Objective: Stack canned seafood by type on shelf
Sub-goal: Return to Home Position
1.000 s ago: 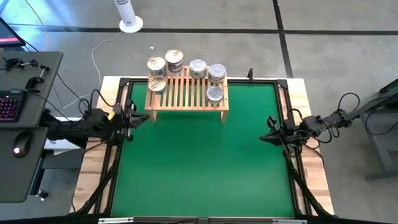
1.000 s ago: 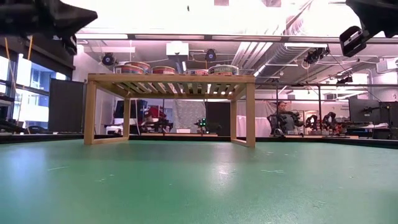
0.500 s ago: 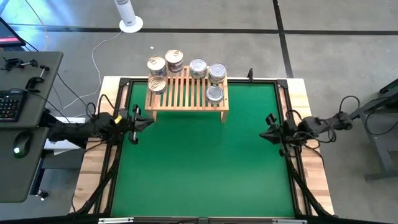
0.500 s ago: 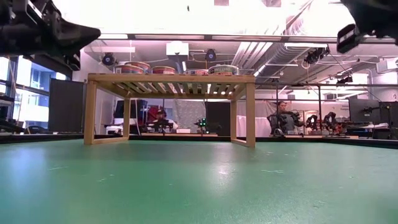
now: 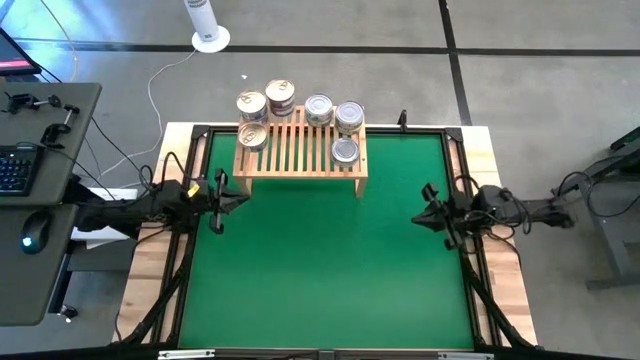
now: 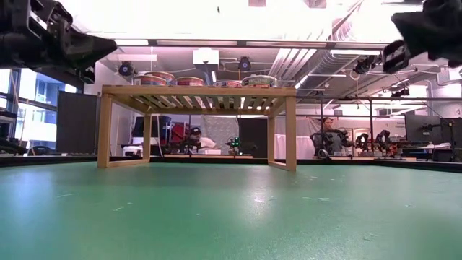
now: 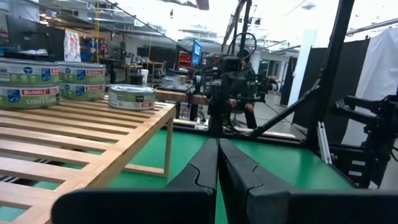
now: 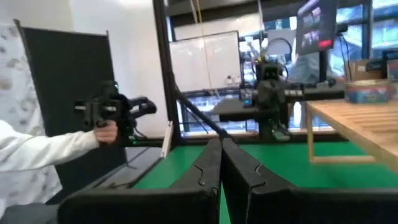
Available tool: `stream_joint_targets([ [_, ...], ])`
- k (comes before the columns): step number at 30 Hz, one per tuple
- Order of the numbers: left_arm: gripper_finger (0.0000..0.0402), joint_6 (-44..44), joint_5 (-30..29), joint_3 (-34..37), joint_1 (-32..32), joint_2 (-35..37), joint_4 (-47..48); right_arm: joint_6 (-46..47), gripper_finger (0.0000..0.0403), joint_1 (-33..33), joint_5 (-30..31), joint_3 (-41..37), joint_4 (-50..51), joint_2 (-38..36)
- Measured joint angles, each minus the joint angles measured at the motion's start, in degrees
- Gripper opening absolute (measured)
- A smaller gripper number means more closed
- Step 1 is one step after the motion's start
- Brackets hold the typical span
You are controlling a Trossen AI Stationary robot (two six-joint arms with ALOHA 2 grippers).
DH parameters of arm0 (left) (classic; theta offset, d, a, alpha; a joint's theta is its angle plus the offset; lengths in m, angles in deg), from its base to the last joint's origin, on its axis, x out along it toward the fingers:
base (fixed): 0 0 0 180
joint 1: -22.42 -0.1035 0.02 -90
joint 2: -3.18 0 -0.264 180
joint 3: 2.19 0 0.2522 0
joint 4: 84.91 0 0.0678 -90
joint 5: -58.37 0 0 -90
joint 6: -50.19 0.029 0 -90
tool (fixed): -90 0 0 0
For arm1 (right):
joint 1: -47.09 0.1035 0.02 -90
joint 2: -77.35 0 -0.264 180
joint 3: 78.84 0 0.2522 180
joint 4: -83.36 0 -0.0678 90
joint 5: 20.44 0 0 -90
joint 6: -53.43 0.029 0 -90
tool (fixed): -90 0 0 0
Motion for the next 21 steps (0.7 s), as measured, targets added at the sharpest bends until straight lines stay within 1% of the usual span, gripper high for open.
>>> stream_joint_targets([
  [4, 0.0000, 0.72, 0.16, 0.00, 0.00, -0.02, 0.50, 0.24, 0.0000, -1.45, 0.23, -0.80, 0.27, 0.22],
  [7, 0.0000, 1.60, 0.12, 0.00, 0.00, -0.02, 1.39, -1.88, 0.0000, -2.01, 0.36, -0.80, 1.15, 0.20],
  [10, 0.0000, 0.96, 0.09, 0.00, 0.13, -0.02, 3.80, -3.78, 0.0000, -2.04, 0.53, -0.80, 4.71, 0.20],
  [12, 0.0000, 0.38, 0.15, -0.02, 0.15, -0.13, 6.23, -3.51, 0.0000, -2.03, 1.91, -0.78, 8.72, 0.25],
  [14, 0.0000, 0.33, -0.10, -0.09, 0.15, -1.05, 6.41, -2.68, 0.0000, -2.04, 5.08, -0.73, 9.23, 0.90],
  [17, 0.0000, 4.28, -0.88, -0.11, 0.04, -2.12, 6.38, -2.60, 0.0000, -2.04, 7.82, -0.71, 9.69, 1.44],
  [21, 0.0000, 3.59, -0.87, -0.11, 0.07, -2.90, 6.38, -2.54, 0.0000, -2.04, 8.13, -0.69, 9.83, 1.46],
])
